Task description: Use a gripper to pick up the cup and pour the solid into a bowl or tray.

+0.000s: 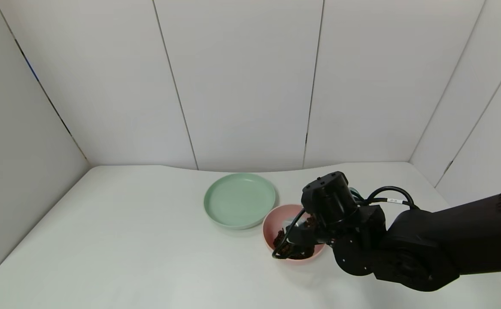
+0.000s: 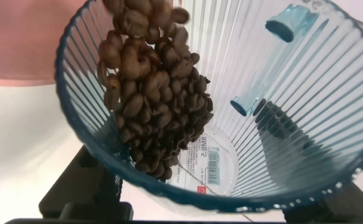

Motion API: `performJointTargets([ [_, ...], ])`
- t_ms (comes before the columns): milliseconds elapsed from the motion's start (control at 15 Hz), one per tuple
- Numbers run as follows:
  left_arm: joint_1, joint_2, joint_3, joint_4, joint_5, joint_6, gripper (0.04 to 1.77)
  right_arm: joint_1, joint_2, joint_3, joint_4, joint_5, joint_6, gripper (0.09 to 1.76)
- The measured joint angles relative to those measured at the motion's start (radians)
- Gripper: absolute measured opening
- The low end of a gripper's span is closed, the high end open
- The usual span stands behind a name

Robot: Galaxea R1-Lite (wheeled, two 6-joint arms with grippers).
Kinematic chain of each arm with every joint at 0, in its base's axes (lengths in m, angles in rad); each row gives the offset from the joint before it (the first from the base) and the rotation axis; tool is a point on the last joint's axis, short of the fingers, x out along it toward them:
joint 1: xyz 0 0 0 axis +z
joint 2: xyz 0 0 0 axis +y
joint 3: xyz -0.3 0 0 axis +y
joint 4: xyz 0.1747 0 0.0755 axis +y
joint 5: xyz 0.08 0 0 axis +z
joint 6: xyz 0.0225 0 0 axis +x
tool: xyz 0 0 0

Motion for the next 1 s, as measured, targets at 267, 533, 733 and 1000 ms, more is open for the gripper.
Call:
performJointTargets([
  [267, 0.000, 0.000, 0.000, 0.000, 0.000, 0.000, 1.72, -0.001, -0.001, 0.001, -0.008, 0.004, 0.013, 1.36],
  [533, 0.000, 0.000, 0.000, 0.000, 0.000, 0.000, 1.72, -0.014, -0.006, 0.013, -0.069, 0.013, 0.029, 1.36],
  [733, 0.000, 0.000, 0.000, 0.000, 0.000, 0.000, 1.72, -0.017, -0.008, 0.017, -0.069, 0.015, 0.109, 1.36],
  [1000, 0.000, 0.000, 0.000, 0.000, 0.000, 0.000, 1.72, -0.022, -0.010, 0.027, -0.069, 0.045, 0.199, 1.36],
])
